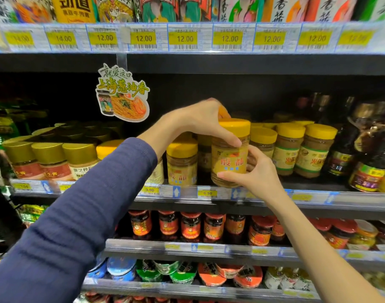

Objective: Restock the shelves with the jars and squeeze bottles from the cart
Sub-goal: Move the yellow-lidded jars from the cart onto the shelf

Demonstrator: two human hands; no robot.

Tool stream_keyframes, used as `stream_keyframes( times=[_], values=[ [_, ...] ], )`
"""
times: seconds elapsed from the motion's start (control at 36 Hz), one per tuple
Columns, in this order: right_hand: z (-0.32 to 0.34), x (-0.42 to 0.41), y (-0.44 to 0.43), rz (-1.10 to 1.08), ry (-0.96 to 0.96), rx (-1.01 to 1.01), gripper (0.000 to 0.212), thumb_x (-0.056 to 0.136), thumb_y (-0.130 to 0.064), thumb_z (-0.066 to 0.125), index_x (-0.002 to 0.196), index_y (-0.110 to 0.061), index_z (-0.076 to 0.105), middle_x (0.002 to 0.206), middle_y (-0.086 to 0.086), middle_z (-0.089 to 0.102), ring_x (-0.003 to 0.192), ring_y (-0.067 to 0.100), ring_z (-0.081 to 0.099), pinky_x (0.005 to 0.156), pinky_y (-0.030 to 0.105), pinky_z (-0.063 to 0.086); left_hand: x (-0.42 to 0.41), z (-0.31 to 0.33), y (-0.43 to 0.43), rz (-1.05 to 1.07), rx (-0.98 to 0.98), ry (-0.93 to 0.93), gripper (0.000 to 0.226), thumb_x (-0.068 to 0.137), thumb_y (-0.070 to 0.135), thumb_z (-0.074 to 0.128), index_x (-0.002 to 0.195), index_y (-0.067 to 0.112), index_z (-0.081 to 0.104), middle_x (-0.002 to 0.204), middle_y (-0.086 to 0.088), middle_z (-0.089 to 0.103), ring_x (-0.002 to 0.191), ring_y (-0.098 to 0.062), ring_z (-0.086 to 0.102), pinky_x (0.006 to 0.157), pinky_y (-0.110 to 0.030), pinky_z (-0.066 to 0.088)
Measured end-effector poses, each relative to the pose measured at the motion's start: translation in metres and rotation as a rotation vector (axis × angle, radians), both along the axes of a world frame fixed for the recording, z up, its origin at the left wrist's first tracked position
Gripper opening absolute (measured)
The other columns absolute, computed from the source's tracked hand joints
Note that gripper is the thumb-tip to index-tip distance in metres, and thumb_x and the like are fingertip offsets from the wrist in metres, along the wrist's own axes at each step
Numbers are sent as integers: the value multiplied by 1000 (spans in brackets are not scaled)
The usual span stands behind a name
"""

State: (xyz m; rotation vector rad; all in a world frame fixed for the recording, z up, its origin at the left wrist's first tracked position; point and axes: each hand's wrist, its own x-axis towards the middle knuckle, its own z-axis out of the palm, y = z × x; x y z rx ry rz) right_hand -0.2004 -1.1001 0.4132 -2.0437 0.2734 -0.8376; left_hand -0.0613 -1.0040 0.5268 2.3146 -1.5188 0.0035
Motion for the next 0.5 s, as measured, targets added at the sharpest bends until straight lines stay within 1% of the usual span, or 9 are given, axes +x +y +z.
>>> stream_keyframes(
  times=[0.06,0.11,0.17,0.22,0.28,0.33,0.39,0.44,0.5],
  values=[
    [-1,0,-4,25,8,-15,83,57,-33,85,130,-24,46,119,-5,61,108,8,59,89,24,51,3,1,-3,24,-1,-3,98,31,89,63,109,30,59,103,9,62,91,-12,61,77,-35,57],
    [-4,-2,-8,51,24,-25,85,61,-30,83,135,-22,41,127,-3,58,114,9,55,94,26,49,5,1,-5,36,12,0,99,33,88,64,113,30,58,105,9,61,93,-12,61,79,-35,57],
    [-10,-8,-11,46,43,-32,92,62,-29,82,141,-18,36,133,-1,54,121,9,51,100,28,45,5,1,-5,37,32,13,93,39,83,66,116,30,57,107,9,62,94,-12,61,80,-34,56],
    [-15,-17,-13,1,62,-67,95,61,-31,82,142,-16,35,135,1,52,124,9,48,104,31,42,5,1,-6,35,59,16,84,49,75,70,117,28,57,108,8,61,96,-12,60,78,-30,55],
    [-21,-27,-15,-46,86,-121,92,62,-32,81,141,-16,36,135,0,52,124,7,46,104,27,38,7,0,-6,40,88,9,77,57,68,72,119,27,55,109,7,60,97,-13,59,75,-28,53],
    [-29,-36,-18,-79,133,-168,90,65,-34,80,142,-19,35,138,-3,49,127,8,42,104,26,36,11,-2,-8,56,115,1,80,57,66,73,124,26,53,113,6,58,99,-15,58,76,-28,53],
    [-38,-43,-20,-113,182,-204,90,66,-43,76,143,-24,33,142,-5,45,135,16,37,108,35,35,17,-7,-10,81,142,-7,87,55,67,74,128,25,49,119,5,57,103,-16,57,79,-30,52],
    [-45,-48,-20,-145,222,-242,88,67,-50,70,143,-28,31,147,-4,39,141,23,26,113,44,30,23,-13,-12,112,165,-17,94,51,69,74,130,27,46,124,4,55,106,-17,56,83,-34,52],
    [-51,-51,-19,-160,247,-264,85,71,-47,70,143,-28,29,151,-3,32,144,20,14,116,42,21,27,-18,-13,124,184,-23,96,50,70,74,131,27,45,127,3,54,107,-18,55,84,-35,52]
  ],
)
